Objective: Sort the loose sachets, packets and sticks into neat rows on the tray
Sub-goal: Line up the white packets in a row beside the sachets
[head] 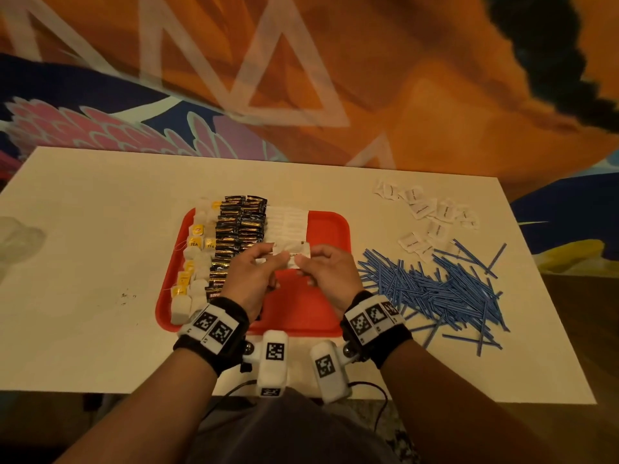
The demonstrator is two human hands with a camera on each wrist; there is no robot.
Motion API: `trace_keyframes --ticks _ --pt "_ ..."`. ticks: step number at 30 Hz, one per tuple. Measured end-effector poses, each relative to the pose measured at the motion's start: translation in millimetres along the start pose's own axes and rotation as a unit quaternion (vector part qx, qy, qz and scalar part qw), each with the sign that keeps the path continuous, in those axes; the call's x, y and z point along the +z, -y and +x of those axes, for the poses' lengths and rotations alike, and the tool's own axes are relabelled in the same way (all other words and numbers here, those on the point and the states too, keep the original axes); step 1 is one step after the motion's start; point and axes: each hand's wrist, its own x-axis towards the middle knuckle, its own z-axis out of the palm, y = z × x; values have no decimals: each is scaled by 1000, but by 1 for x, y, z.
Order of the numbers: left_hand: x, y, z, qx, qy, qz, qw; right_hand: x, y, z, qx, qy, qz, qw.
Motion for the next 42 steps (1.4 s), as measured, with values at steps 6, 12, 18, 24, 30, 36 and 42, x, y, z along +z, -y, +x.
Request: trace_keyframes --ticks 6,12,18,24,30,36,42 --pt "-4 -21 2 -40 69 163 983 -11 20 7 -41 64 -212 974" --pt "-11 -33 12 19 92 255 963 -14 24 14 -69 25 -188 979" --pt "-2 -26 11 -110 1 5 994 -3 12 10 11 39 -38 998" --pt "-7 -23 13 -124 23 52 991 -2 17 20 5 24 -21 999" --pt "-10 -24 12 -19 29 125 992 2 22 23 10 57 -59 997" --pt "-14 -20 19 56 -26 159 985 21 10 23 87 21 89 992" --pt "-29 -6 34 129 -63 270 952 31 -2 24 66 31 21 997"
